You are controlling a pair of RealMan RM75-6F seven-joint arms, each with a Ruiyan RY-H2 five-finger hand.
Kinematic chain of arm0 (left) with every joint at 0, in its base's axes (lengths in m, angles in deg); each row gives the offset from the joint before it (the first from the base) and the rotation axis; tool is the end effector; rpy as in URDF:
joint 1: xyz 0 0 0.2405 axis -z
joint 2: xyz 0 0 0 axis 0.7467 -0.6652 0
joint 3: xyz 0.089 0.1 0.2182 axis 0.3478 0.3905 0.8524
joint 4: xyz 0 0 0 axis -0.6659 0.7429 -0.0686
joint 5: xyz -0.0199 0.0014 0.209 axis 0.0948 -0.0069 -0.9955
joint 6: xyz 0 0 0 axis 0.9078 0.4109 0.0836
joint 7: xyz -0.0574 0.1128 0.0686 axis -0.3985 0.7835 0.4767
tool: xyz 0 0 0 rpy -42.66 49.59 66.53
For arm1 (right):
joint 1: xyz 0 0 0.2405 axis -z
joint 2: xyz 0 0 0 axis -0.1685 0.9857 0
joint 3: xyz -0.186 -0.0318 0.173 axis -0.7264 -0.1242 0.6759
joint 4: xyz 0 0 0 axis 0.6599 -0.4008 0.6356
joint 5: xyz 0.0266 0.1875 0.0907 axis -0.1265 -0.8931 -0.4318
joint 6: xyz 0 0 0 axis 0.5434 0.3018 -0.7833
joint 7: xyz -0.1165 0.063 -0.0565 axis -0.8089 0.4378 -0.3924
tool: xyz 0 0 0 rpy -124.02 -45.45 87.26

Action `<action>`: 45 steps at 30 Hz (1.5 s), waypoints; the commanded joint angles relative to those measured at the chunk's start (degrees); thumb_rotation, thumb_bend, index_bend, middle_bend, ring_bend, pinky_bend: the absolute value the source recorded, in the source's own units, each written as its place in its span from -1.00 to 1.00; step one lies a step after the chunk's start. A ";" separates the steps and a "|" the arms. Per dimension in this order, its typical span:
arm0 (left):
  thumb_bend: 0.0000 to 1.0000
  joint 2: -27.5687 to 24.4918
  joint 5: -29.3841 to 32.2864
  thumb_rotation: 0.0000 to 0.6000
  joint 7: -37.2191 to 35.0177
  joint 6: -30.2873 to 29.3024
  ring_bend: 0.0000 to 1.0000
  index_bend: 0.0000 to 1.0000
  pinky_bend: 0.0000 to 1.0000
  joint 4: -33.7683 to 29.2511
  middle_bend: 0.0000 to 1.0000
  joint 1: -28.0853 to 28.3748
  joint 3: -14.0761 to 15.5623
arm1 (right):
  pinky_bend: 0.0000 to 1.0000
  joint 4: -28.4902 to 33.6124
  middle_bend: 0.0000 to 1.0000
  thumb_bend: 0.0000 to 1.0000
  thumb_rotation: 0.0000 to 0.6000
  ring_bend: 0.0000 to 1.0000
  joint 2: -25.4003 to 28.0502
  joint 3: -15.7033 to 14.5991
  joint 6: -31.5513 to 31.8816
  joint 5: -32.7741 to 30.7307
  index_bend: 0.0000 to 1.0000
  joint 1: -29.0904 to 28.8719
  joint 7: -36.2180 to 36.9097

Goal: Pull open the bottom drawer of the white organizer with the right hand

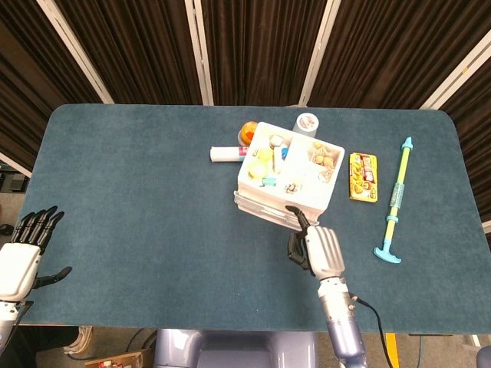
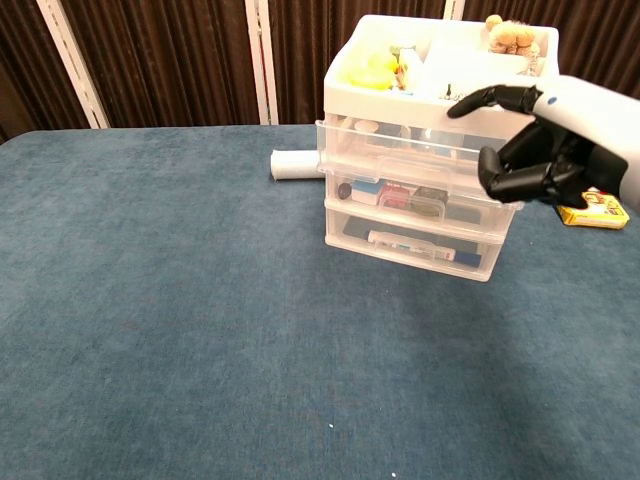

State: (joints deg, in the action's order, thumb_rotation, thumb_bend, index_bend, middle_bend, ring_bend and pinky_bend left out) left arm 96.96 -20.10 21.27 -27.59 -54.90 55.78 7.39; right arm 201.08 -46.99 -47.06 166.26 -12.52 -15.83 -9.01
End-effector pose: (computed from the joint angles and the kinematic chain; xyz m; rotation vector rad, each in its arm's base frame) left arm -0.2969 0.1843 0.1457 -1.5074 -0.8782 -1.0085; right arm -0.1043 -0.2430 0.0242 1.3344 -1.3396 1.2567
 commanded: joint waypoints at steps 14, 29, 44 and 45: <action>-0.91 -0.11 -0.08 1.00 -0.18 -0.03 -1.00 -1.00 -0.93 -0.11 -1.00 -0.07 0.08 | 0.84 1.83 0.73 0.43 1.00 0.71 -0.20 1.44 0.92 -6.88 -0.67 -1.86 -8.86; -0.91 -0.13 0.00 1.00 -0.27 0.07 -1.00 -1.00 -0.93 -0.17 -1.00 -0.06 0.05 | 0.85 2.17 0.77 0.43 1.00 0.75 -0.40 1.26 1.75 -9.57 -0.23 -2.86 -12.71; -0.91 -0.14 0.02 1.00 -0.29 0.16 -1.00 -1.00 -0.94 -0.17 -1.00 -0.02 0.03 | 0.85 5.49 0.78 0.43 1.00 0.76 0.39 -2.11 3.27 -7.62 -0.09 -2.00 -13.88; -0.91 -0.13 0.03 1.00 -0.27 0.15 -1.00 -1.00 -0.94 -0.17 -1.00 -0.02 0.03 | 0.85 5.78 0.78 0.43 1.00 0.76 0.47 -2.39 3.37 -7.36 -0.09 -1.87 -13.86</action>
State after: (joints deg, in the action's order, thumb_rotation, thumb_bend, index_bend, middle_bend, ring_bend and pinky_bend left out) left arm 96.82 -20.08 20.99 -27.44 -55.07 55.76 7.42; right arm 206.58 -46.67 -49.17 169.48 -20.15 -17.88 -22.89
